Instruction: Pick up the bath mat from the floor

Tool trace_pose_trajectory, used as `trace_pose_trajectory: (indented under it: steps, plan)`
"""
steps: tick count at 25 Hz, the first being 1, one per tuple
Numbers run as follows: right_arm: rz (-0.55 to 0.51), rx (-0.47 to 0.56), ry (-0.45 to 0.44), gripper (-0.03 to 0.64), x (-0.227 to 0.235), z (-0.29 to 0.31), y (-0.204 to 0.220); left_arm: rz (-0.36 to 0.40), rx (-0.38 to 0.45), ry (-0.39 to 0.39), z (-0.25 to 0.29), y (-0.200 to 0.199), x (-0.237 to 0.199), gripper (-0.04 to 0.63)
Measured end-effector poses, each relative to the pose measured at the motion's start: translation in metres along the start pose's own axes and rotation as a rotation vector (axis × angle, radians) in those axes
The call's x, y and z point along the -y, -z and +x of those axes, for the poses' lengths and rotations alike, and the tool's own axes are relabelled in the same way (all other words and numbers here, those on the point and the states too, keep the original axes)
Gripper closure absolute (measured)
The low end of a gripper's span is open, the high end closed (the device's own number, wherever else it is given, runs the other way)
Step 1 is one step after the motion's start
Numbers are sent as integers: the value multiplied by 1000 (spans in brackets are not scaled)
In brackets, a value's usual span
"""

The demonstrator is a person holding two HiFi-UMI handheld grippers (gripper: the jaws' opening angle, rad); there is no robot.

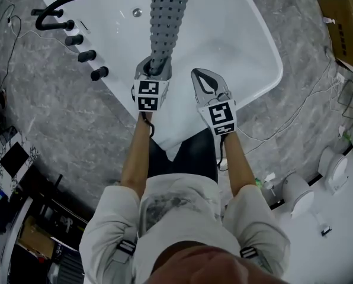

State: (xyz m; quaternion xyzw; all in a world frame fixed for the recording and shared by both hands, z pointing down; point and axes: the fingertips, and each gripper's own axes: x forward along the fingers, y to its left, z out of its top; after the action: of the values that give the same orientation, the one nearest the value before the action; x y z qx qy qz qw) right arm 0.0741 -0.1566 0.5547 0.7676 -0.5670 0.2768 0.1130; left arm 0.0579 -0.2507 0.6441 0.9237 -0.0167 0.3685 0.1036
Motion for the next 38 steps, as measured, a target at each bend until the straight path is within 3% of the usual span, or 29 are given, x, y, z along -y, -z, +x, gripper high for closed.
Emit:
trace_pose_trajectory:
  steps: [23, 38]
  plan:
    - [-106, 189, 132, 615, -20, -112, -165, 140, 257, 110, -162, -176, 37, 449]
    - [-169, 321, 247, 615, -45, -209, -240, 204, 361, 144, -275, -227, 52, 449]
